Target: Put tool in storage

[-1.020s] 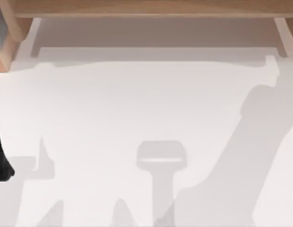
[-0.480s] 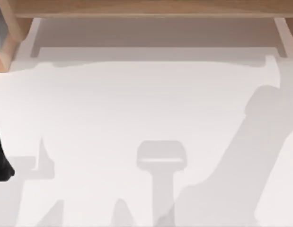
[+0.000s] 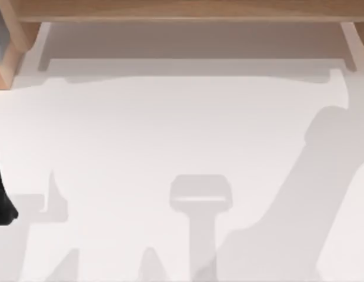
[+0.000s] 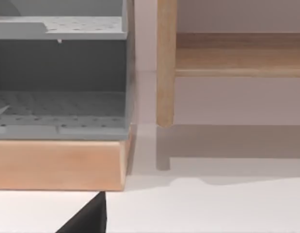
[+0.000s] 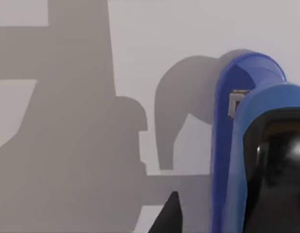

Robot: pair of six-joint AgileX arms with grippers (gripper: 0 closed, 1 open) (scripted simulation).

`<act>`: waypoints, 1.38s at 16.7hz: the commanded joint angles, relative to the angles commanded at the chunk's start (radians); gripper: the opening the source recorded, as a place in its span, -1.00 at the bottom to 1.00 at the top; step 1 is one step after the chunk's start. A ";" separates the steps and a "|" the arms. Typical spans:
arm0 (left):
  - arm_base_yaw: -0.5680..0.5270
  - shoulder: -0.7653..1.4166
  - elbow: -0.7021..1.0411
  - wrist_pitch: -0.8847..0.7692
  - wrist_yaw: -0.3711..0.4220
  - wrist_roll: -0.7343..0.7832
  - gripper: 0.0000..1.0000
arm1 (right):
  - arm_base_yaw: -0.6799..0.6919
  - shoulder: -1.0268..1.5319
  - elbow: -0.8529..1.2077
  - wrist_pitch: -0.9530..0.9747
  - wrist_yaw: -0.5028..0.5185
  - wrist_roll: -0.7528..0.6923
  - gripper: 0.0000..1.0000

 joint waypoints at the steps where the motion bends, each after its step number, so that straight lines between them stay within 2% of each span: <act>1: 0.000 0.000 0.000 0.000 0.000 0.000 1.00 | 0.000 0.000 0.000 0.000 0.000 0.000 0.81; 2: 0.000 0.000 0.000 0.000 0.000 0.000 1.00 | 0.000 0.000 0.000 0.000 0.000 0.000 0.96; 3: 0.000 0.000 0.000 0.000 0.000 0.000 1.00 | 0.000 0.000 0.000 0.000 0.000 0.000 1.00; 12: 0.000 0.000 0.000 0.000 0.000 0.000 1.00 | 0.002 0.000 0.000 0.000 0.000 0.000 1.00; 15: 0.000 0.000 0.000 0.000 0.000 0.000 1.00 | -0.001 -0.059 -0.030 0.054 -0.026 -0.008 1.00; 19: 0.000 0.000 0.000 0.000 0.000 0.000 1.00 | -0.037 -0.238 -0.158 0.268 -0.109 -0.061 1.00; 23: 0.000 0.000 0.000 0.000 0.000 0.000 1.00 | -0.153 -0.411 -0.388 0.649 -0.209 -0.204 1.00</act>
